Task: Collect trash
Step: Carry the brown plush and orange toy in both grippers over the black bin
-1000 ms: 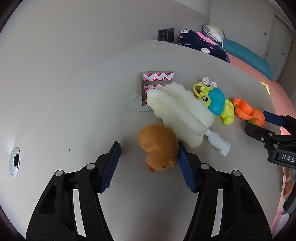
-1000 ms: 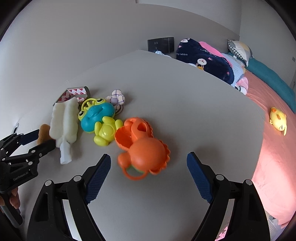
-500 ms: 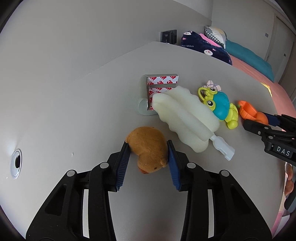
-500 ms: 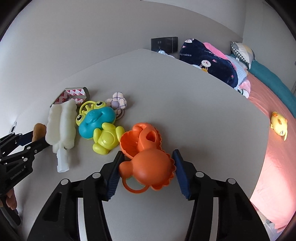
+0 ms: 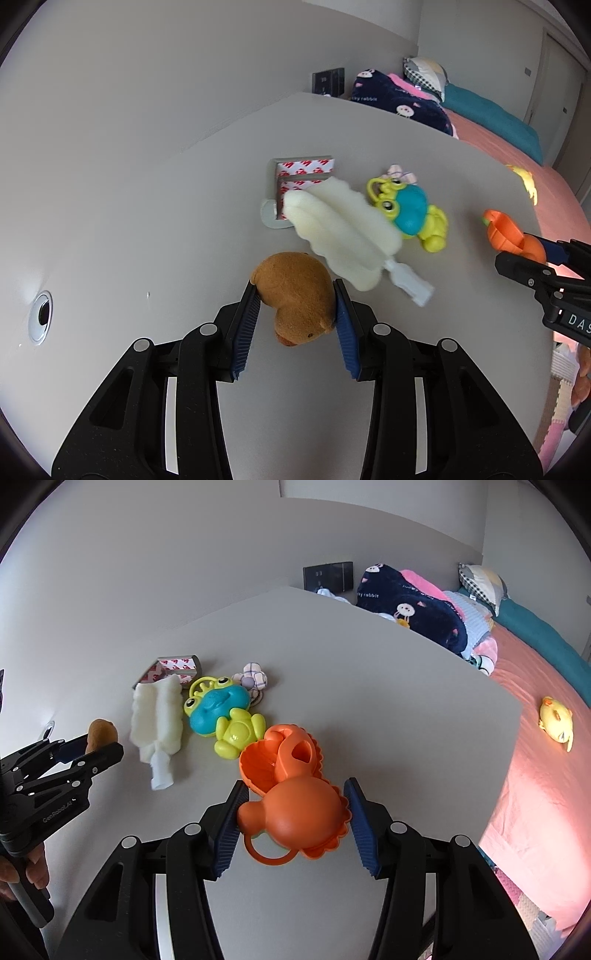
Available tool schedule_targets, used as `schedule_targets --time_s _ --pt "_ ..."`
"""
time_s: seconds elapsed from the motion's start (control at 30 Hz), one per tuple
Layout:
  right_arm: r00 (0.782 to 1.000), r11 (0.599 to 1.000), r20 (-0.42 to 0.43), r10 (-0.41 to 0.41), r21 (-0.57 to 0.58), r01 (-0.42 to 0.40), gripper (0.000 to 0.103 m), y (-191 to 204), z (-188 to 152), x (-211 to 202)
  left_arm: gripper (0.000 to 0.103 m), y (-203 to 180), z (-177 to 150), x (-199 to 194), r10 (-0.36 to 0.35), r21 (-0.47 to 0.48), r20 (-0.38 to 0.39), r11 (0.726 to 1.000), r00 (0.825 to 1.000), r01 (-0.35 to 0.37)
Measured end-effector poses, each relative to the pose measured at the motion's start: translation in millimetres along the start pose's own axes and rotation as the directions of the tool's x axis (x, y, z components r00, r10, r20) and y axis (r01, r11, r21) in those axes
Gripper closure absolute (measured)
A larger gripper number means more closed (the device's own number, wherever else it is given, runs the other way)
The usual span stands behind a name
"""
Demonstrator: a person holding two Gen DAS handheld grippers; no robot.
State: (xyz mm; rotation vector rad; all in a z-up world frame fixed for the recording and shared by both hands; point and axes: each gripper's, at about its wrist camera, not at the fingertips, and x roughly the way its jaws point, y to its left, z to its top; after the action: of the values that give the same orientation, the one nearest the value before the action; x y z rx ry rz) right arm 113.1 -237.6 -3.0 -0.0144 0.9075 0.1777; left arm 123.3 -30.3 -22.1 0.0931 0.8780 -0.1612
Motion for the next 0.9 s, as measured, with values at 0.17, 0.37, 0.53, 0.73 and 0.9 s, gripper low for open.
schedule_targets --time_s 0.17,0.37,0.53,0.73,0.9 --pt "1.0 1.0 0.014 0.007 0.018 -0.007 0.048 -6 -10 -20 0.064 -13 -1 -17 -0.011 0.012 0.019 1.0 1.0 0.011" --pt "0.999 0.999 0.035 0.008 0.033 -0.009 0.048 -13 -26 -44 0.064 -34 -2 -33 -0.031 0.042 0.032 0.999 0.999 0.03" --pt "0.999 0.999 0.048 -0.001 0.043 -0.001 0.048 -21 -40 -62 0.064 -56 -5 -43 -0.054 0.073 0.045 0.996 0.998 0.051" --pt "0.998 0.997 0.06 -0.023 0.072 0.019 0.048 -37 -59 -81 0.064 -87 -8 -48 -0.089 0.118 0.049 0.99 0.995 0.082" --pt "0.996 0.993 0.069 -0.05 0.108 0.043 0.048 -56 -73 -95 0.064 -111 -10 -53 -0.117 0.151 0.051 0.983 0.992 0.108"
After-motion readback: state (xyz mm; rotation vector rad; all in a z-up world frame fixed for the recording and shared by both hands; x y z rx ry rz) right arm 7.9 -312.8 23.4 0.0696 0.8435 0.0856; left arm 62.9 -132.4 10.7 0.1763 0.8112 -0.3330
